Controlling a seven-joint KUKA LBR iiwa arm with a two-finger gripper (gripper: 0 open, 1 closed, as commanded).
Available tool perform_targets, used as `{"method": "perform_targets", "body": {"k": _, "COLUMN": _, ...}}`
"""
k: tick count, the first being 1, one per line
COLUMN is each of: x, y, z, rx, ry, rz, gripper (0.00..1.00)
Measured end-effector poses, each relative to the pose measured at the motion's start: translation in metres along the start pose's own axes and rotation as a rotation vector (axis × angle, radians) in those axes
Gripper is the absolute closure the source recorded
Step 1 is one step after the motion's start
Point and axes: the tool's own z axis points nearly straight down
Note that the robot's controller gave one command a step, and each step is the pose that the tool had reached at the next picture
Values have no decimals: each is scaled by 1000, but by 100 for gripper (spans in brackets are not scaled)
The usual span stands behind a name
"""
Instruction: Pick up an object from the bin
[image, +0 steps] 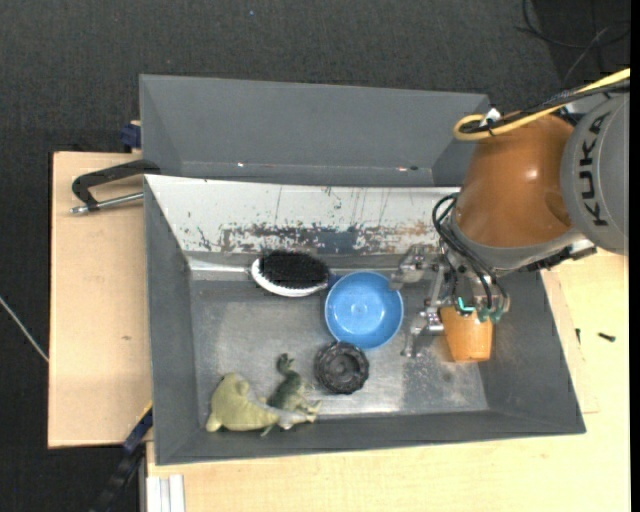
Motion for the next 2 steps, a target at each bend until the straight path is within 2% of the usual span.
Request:
{"method": "perform_targets", "body": {"k": 1, "x": 2, "y": 37, "z": 101, "rx": 0, "ry": -5, "rz": -370, "gripper": 0}}
{"method": "perform_targets", "body": {"k": 2, "x": 0, "y": 35, "z": 99, "rx": 2, "ry": -9, "rz": -369, "gripper": 100}}
